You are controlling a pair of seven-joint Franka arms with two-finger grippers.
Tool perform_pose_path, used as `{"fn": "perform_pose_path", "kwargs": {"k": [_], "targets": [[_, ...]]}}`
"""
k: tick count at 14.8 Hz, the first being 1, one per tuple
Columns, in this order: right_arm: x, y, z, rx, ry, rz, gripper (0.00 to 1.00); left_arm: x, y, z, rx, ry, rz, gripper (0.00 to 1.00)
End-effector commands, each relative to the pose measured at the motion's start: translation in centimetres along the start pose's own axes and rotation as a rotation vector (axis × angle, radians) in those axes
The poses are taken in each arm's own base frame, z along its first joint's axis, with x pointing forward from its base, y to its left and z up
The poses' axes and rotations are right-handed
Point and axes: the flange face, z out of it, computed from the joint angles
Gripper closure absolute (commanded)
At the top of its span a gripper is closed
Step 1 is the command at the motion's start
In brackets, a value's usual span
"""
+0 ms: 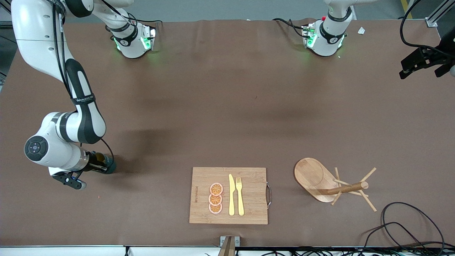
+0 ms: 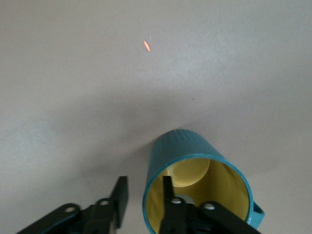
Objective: Transfer cup from left to right arm and place
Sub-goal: 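Carry the mug with the right gripper beside the cutting board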
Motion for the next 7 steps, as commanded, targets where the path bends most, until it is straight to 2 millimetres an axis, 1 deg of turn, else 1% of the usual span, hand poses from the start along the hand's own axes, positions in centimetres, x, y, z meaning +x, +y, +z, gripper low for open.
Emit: {"fn": "perform_pose_path", "kwargs": {"k": [1, 2, 3, 4, 6, 7], "targets": [[0.2, -0.2, -3.8, 0.032, 0.032, -0.012, 0.09, 0.1, 0.1, -0.4, -0.004, 0.024, 0.021, 0.0], [0.5, -0.4, -5.3, 0.035, 0.039, -0.015, 0.0, 0.0, 0.1, -0.5, -0.005, 0.024, 0.021, 0.0], [1.0, -0.4, -6.8, 0.035, 0.033, -0.016, 0.0, 0.0, 0.2, -0.5, -0.006, 0.024, 0.024, 0.0], [1.4, -0.3, -8.7, 0.034, 0.022, -0.034, 0.0, 0.0, 0.1, -0.6, -0.006, 0.025, 0.024, 0.0], [1.2, -0.3, -12.4, 0.04, 0.025, -0.238, 0.0, 0.1, 0.1, -0.4, -0.011, 0.02, 0.025, 0.0], [1.1, -0.1, -14.1, 0.051, 0.047, -0.29, 0.0, 0.1, 0.1, -0.3, -0.01, 0.02, 0.025, 0.0]]}}
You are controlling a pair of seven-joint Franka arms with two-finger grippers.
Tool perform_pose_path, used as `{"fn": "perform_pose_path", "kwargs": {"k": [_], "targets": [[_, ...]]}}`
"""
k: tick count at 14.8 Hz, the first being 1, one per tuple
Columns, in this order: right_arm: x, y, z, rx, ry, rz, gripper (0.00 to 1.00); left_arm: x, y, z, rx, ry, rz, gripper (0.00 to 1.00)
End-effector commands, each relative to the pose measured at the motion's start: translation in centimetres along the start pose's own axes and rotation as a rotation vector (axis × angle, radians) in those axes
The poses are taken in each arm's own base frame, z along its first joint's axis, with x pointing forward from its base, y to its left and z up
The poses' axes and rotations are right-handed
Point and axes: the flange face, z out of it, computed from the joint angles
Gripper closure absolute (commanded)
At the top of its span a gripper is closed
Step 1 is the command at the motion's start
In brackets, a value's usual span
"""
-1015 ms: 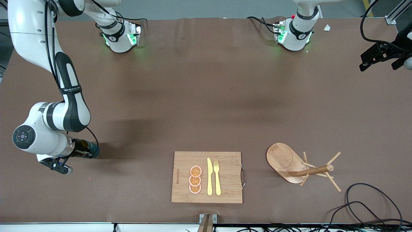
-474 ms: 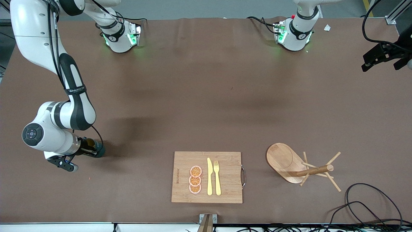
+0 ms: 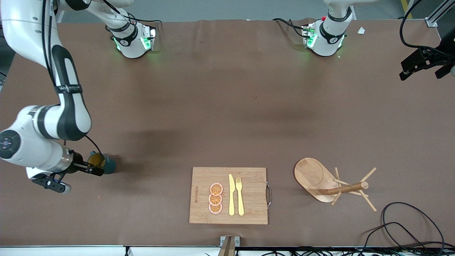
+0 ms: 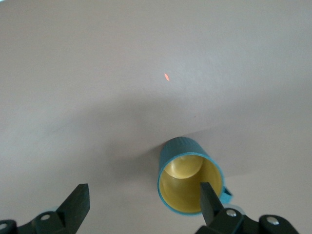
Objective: Transfer cup from left to right arm and place
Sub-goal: 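Lower the mug onto the table and open the right gripper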
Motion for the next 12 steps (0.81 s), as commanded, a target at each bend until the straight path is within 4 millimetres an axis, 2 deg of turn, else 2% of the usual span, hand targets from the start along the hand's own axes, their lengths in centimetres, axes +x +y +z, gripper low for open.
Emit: {"fn": "perform_pose_path", "kwargs": {"k": [1, 5, 8, 10, 12], "targets": [[-0.5, 0.6, -5.2, 0.035, 0.036, -0.119, 0.0, 0.0, -0.1, -0.2, -0.008, 0.01, 0.021, 0.0], [-2.2, 1.2, -11.8, 0.038, 0.064, -0.13, 0.0, 0.4, -0.4, 0.2, -0.002, 0.002, 0.016, 0.0], [-4.9, 1.5, -17.8, 0.046, 0.062, -0.14, 0.0, 0.2, -0.3, 0.0, -0.002, 0.002, 0.028, 0.0], [-6.8, 1.9, -21.7, 0.057, 0.086, -0.146, 0.0, -0.1, 0.4, 0.2, -0.002, -0.016, 0.042, 0.0], [-8.4, 2.1, -24.6, 0.063, 0.095, -0.15, 0.0, -0.5, 0.5, 0.6, -0.011, -0.055, 0.043, 0.0]]}}
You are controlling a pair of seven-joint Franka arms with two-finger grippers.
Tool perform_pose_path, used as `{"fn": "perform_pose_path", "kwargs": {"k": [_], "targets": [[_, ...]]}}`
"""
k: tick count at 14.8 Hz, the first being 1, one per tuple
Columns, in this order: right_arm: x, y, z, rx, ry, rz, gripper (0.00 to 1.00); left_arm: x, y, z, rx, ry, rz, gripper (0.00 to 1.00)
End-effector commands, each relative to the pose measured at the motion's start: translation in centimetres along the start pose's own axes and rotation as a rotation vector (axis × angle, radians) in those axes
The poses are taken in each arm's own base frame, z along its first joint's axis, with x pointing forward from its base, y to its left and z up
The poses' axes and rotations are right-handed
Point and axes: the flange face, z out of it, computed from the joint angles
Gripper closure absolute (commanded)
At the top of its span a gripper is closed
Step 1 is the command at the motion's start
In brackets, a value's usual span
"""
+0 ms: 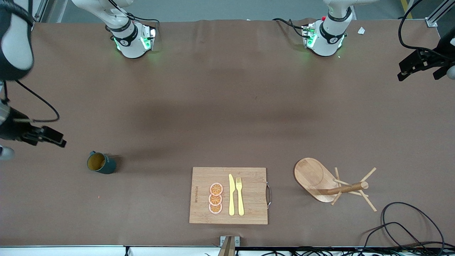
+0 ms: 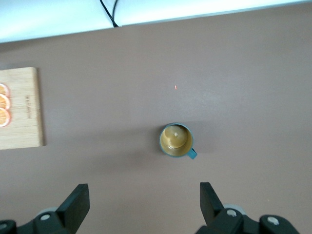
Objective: Transfer cup from left to right arm and place
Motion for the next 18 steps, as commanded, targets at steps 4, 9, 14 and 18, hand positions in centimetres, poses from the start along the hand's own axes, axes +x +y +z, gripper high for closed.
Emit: {"fn": "perform_pose_path", "kwargs": {"k": [4, 9, 14, 18], "targets": [[-5.1, 0.0, -6.2, 0.022, -0.041, -0.02, 0.0, -0.5, 0.7, -0.1, -0.014, -0.022, 0.03, 0.0], [-7.9, 0.1, -8.5, 0.031, -0.038, -0.026, 0.0, -0.2, 2.7, 1.3, -0.033, 0.003, 0.046, 0.0], [-8.8, -0.5, -6.8, 0.005, -0.016, -0.043, 0.0, 0.1, 3.9, 2.2, -0.023, 0.011, 0.002, 0.0], [-8.7, -0.5, -6.9, 0.005, -0.02, -0.033, 0.0, 0.1, 3.8, 2.1, -0.017, 0.01, 0.014, 0.0]]}}
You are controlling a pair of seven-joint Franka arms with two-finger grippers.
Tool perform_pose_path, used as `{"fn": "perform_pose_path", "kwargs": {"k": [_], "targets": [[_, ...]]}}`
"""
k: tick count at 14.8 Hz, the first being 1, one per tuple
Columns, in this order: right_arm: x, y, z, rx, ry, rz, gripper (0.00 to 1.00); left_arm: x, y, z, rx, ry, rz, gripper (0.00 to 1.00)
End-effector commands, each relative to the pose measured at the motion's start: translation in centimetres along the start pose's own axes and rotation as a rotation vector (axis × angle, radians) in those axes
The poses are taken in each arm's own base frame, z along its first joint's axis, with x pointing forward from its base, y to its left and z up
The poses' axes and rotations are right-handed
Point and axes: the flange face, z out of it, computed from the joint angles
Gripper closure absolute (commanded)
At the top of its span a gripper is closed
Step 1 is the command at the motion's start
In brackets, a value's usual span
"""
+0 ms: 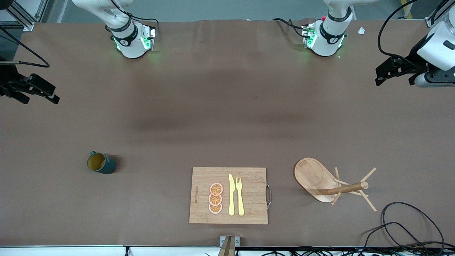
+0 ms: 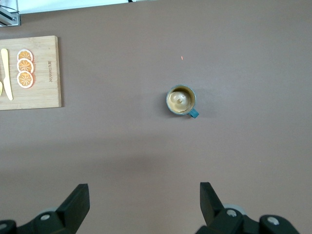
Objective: Transfer cup from left to right arm and place
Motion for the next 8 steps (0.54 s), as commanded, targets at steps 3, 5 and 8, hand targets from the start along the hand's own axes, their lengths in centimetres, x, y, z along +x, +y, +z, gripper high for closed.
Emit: {"fn": "perform_pose_path", "kwargs": {"k": [3, 5, 8], "targets": [[-0.98, 0.36, -0.51, -0.011, 0.011, 0.003, 0.0, -0.33, 0.09, -0.38, 0.016, 0.012, 0.007, 0.0], [-1.02, 0.35, -0.61, -0.011, 0.009, 0.001, 0.0, -0.37, 0.35, -0.36, 0.017, 0.011, 0.021, 0.0], [-1.22, 0.32, -0.7, -0.041, -0.006, -0.009, 0.0, -0.46, 0.52, -0.43, 0.017, 0.011, 0.029, 0.0]]}}
